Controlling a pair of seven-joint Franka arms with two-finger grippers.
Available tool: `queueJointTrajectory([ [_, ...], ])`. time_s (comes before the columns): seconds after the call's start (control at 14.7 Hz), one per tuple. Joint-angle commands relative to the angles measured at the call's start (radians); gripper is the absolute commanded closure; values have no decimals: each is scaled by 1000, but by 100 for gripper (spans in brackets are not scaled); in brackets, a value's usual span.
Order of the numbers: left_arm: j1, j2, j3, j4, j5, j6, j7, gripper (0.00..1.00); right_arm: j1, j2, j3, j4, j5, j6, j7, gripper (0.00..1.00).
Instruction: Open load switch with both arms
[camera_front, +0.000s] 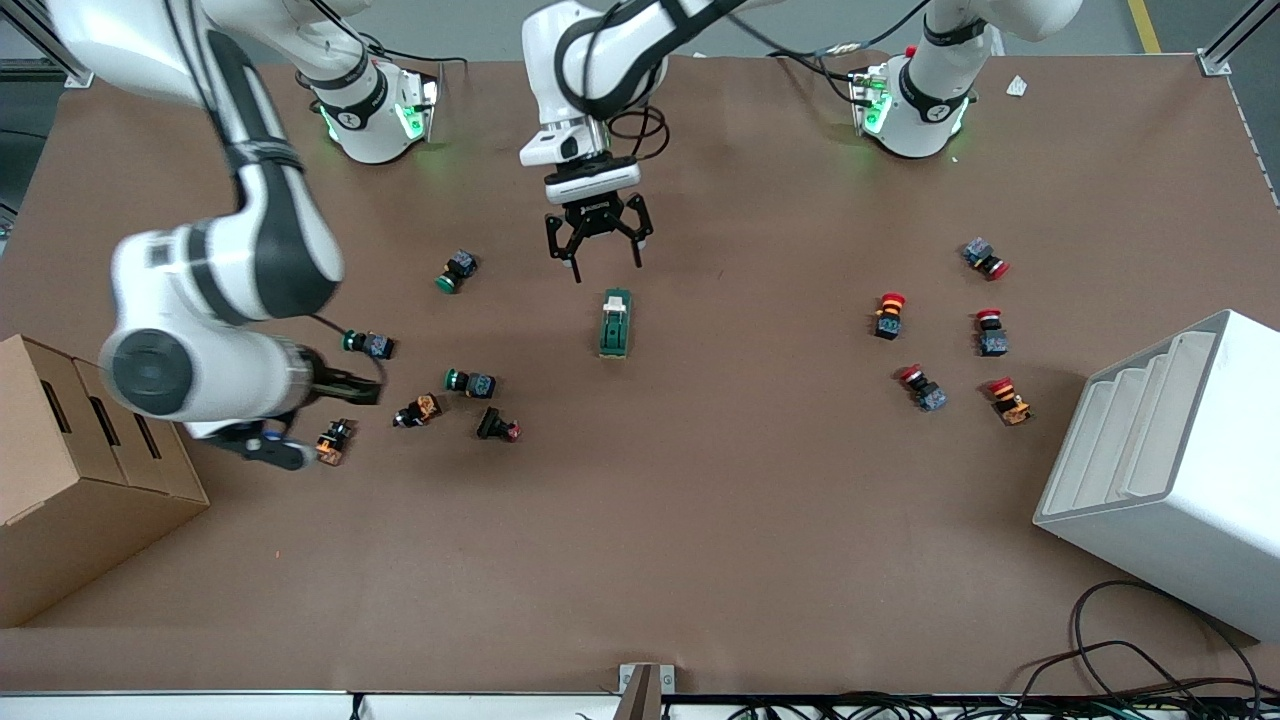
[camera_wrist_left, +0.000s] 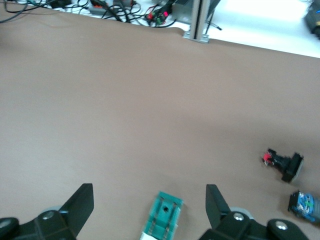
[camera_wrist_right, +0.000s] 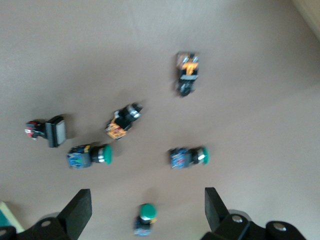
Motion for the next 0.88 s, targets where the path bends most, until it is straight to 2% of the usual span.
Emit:
queueJointTrajectory([
  [0.0, 122, -116, -3, 8, -192, 21, 269, 1, -78, -58, 21, -34, -29, 22, -151, 0],
  [0.2, 295, -208, -3, 42, -385, 21, 539, 0, -153, -89, 21, -31, -29, 31, -265, 0],
  [0.41, 458, -258, -3, 100, -549, -6, 795, 0, -207, -121, 21, -29, -29, 19, -326, 0],
  [0.61, 596, -308, -2, 129, -652, -83, 1044, 0, -215, -127, 21, -2, -27, -4, -323, 0],
  [0.82, 714, -309, -2, 200, -724, -169, 1280, 0, -213, -124, 21, 52, -18, -24, -323, 0],
])
